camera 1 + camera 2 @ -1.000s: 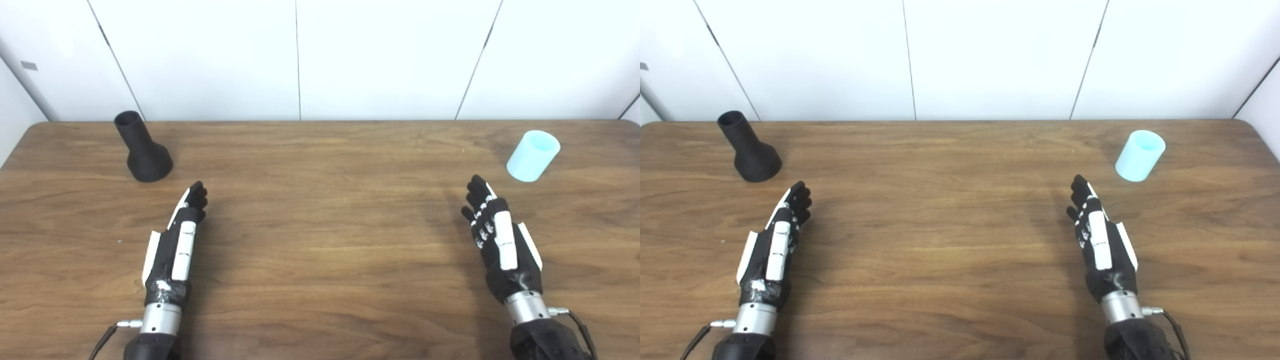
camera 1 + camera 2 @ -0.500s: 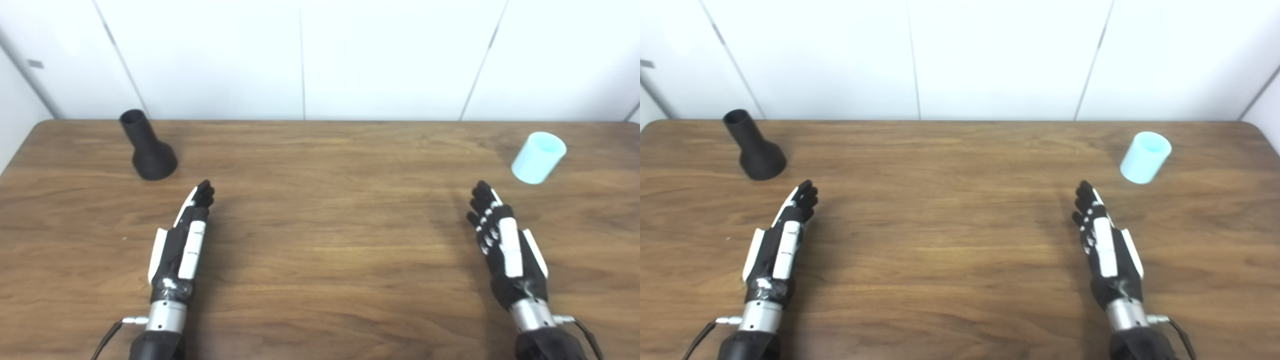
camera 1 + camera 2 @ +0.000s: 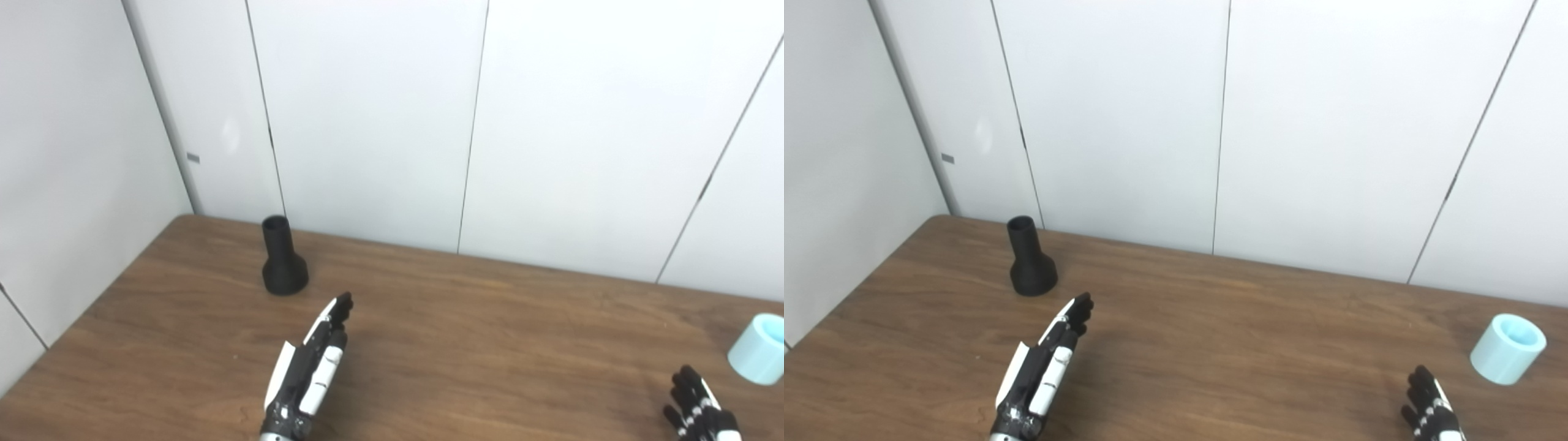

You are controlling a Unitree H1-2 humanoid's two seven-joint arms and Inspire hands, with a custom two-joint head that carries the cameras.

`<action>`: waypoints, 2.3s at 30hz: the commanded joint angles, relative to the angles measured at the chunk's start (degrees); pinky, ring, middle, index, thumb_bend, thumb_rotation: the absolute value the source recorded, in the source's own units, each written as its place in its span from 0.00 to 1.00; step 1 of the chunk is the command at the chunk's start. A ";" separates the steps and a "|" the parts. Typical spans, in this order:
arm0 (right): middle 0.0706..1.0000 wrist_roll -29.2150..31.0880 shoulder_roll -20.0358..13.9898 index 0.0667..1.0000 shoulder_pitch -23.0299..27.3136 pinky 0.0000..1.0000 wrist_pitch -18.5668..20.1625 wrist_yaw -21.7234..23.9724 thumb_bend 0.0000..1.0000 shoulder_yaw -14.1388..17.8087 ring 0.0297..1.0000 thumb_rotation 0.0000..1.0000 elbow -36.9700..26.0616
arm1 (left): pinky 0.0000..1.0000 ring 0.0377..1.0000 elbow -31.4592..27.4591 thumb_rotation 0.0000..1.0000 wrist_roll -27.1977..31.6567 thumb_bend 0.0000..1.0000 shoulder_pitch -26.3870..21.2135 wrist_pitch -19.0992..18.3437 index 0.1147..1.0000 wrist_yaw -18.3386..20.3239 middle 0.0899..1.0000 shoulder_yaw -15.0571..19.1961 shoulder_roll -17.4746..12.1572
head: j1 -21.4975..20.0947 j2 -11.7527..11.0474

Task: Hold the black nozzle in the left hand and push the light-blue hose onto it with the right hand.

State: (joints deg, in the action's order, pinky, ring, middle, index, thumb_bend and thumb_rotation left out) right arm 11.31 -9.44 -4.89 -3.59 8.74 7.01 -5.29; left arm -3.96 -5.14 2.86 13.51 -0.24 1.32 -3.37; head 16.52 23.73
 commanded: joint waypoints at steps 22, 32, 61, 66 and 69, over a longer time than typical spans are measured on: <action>0.93 -0.76 0.39 0.91 0.90 0.92 -2.27 -0.51 0.68 0.11 0.94 0.92 1.40 | 0.84 0.86 1.99 0.20 -13.65 0.79 -8.63 -2.64 0.87 -17.11 0.86 10.25 -0.76 | -2.33 1.26; 0.92 -1.86 0.97 0.92 0.65 0.91 -0.70 -1.51 0.61 -0.19 0.94 0.93 -0.71 | 0.89 0.89 6.23 0.18 -13.67 0.82 -15.45 -8.48 0.90 -18.92 0.88 14.33 -7.71 | -2.87 1.77; 0.97 -5.30 0.81 1.00 0.59 0.97 0.91 -2.55 0.49 -2.43 0.99 1.00 -3.88 | 1.00 1.00 21.82 0.48 -27.98 1.00 -28.60 -26.94 0.96 -12.21 0.97 -2.36 -22.53 | -3.01 2.80; 0.97 -5.53 1.51 1.00 0.75 0.99 1.40 -2.91 0.44 -2.74 0.99 1.00 -4.18 | 1.00 1.00 23.89 0.50 -28.28 0.99 -30.59 -30.17 0.95 -10.26 0.96 -4.14 -23.22 | -3.85 3.00; 0.97 -6.42 1.79 1.00 0.87 0.98 1.30 -3.28 0.42 -3.01 0.98 1.00 -4.22 | 1.00 1.00 26.55 0.51 -28.72 0.98 -32.06 -30.94 0.94 -10.45 0.95 -5.29 -23.67 | -4.17 3.07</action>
State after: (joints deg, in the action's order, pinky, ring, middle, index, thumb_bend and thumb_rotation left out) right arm 5.23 -7.67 -4.79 -2.31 5.82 4.17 -7.96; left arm 22.75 -32.49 -25.89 -17.44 -10.13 -3.96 -25.08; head 12.30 26.72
